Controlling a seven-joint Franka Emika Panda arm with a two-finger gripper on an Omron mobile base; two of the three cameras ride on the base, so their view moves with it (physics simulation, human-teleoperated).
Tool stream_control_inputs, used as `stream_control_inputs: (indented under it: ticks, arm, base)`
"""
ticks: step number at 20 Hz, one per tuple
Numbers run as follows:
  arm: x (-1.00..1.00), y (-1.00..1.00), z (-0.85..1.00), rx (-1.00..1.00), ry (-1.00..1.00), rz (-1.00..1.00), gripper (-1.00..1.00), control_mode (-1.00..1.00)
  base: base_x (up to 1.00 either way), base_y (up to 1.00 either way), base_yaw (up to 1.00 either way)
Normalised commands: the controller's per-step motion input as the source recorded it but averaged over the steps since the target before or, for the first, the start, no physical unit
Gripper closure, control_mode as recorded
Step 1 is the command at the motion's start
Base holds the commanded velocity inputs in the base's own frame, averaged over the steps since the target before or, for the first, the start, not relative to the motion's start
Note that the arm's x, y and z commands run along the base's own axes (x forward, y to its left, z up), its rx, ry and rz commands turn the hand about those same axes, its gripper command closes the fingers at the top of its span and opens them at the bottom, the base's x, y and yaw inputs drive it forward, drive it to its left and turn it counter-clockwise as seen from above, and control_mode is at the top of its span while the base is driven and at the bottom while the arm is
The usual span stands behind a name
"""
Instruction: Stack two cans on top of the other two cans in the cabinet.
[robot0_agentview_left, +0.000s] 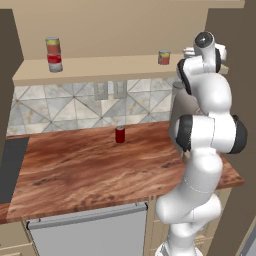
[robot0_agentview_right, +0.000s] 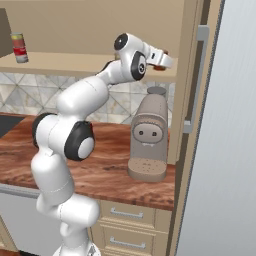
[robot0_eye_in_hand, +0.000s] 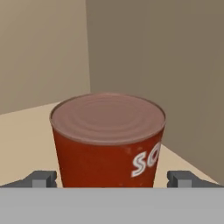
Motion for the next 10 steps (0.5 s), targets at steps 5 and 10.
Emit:
stream_control_inputs:
  ticks: [5,10]
  arm:
    - [0.17,-0.11,0.00,0.00,0.00,0.00,-1.00,-1.00]
    - [0.10,-0.06,-0.03,0.00,0.00,0.00,-1.00,-1.00]
  base:
    - [0.00,0.00,0.00]
    - [0.00,0.00,0.00]
